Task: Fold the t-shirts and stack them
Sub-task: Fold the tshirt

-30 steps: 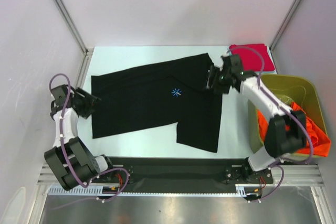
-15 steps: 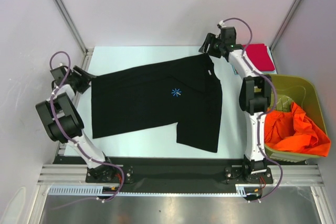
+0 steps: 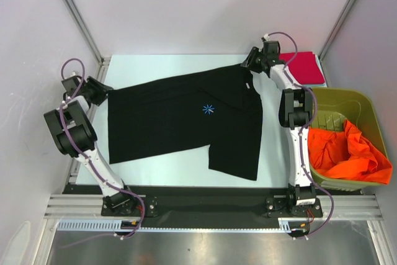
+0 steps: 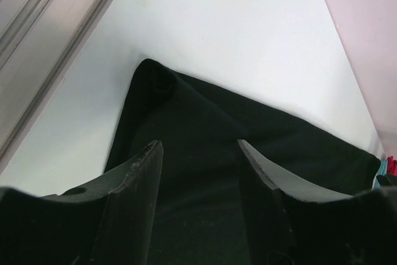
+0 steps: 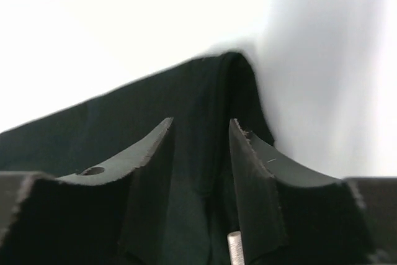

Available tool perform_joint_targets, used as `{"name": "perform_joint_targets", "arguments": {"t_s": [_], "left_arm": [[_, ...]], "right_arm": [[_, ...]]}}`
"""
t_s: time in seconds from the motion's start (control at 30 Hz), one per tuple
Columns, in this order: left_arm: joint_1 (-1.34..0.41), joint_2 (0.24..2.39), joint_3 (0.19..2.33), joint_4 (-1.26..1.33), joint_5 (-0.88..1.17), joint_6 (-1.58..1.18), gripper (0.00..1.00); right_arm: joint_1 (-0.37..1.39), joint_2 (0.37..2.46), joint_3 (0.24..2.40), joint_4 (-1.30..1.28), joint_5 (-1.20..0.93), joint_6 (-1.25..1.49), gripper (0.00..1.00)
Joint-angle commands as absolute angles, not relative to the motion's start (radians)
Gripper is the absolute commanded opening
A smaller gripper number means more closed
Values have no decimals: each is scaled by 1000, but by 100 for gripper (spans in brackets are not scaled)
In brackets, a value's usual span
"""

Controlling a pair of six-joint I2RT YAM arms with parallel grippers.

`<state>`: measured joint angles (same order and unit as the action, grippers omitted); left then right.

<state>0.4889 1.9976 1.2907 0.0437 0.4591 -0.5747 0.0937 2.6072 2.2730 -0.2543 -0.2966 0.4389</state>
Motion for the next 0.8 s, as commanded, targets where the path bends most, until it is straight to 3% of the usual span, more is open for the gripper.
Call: {"name": "perform_joint_targets", "arguments": {"t_s": [0.0,0.23,0.67,0.73,0.77], "left_arm": [[491,2005,1335,110,494,-587,57],[499,2023,1353,152,509,-624,57],[497,2077,1376,166,537,-658,56],[497,2079,1376,167,538,-658,56],[497,2082,1379,164,537,-657,56]], "right_arm": [[78,2623,2352,-176,-301,457,48],[72,2678,2381,-140,-316,492,48],[75,2750,2418,-58,-321,606,35],[75,2757,2416,-49,-314,617,30],[74,2758,2418,-46,-310,621,20]]}}
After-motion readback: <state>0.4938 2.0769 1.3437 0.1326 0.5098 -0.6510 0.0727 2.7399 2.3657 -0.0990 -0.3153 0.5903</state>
